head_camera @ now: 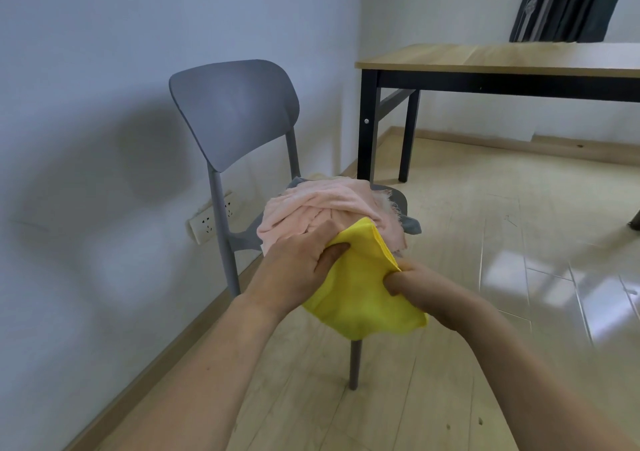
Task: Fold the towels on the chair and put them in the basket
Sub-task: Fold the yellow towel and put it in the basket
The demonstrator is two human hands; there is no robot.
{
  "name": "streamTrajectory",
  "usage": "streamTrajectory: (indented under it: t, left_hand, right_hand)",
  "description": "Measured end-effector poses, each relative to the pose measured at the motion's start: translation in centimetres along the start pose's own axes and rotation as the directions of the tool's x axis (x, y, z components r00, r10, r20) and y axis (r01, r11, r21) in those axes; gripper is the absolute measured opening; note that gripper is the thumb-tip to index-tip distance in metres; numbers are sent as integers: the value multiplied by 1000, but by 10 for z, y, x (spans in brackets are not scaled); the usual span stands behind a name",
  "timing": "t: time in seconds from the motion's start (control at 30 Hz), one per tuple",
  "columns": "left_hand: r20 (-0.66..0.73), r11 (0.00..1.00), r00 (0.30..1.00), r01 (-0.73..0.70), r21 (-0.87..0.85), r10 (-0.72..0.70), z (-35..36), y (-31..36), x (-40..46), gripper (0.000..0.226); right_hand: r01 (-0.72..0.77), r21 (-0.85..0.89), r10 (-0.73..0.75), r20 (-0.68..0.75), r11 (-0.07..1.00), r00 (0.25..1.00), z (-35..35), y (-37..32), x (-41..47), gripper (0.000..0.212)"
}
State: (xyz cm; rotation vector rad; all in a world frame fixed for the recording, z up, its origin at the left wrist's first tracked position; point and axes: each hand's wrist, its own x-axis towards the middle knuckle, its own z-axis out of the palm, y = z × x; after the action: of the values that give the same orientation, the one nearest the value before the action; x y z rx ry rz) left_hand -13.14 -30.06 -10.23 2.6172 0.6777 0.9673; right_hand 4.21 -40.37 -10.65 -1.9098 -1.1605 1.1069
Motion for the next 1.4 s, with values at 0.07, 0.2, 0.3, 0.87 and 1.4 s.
streamTrajectory:
  t: [0.07,0.2,0.3,0.87,1.4]
  left_hand:
    - [-7,1000,1000,-14,-13,14,-3,3,0,17]
    - [-53,997,998,-19,76,23,-5,1,-1,25]
    - [-98,985,990,-86,150,101,-6,2,-1,31]
    - [187,967,967,-203,154,173,27,29,-9,40]
    - [268,922,889,317,222,-370,45,15,-18,103]
  right_hand:
    - [-30,108,21,85,994,996,0,3,-2,38]
    - [-88,265,55,127,960,990,-2,14,5,24]
    - [-127,434,97,91,892,991,-8,21,12,39]
    - [-94,864,87,59,494,994,-24,11,7,29]
    - [-62,965,55,50,254,997,-22,1,6,29]
